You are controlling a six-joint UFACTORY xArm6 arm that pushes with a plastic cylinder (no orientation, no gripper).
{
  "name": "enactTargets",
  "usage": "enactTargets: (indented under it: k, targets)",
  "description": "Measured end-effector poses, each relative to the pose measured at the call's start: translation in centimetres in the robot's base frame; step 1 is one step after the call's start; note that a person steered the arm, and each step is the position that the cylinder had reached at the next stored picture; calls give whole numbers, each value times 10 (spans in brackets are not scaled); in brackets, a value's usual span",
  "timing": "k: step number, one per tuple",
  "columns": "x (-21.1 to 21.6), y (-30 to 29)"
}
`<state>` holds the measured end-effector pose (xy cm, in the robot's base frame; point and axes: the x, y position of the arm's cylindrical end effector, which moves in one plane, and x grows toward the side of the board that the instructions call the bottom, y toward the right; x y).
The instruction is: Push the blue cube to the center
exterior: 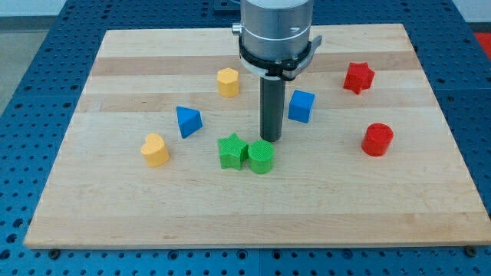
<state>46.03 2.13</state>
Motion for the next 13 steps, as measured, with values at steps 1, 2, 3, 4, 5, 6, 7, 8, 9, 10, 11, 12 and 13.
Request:
enactTargets:
  k: [1, 2, 3, 4, 5, 6, 7, 8, 9, 10, 11, 12, 13]
  targets:
    - [0, 0]
    - [2, 16]
    - [13, 47]
    - [19, 47]
    - [12, 81]
    - [13, 83]
    - [-5, 78]
    - [-31, 65]
    - [-38, 65]
    - [-35, 66]
    - [-36, 101]
    - [-60, 106]
    - [-72, 90]
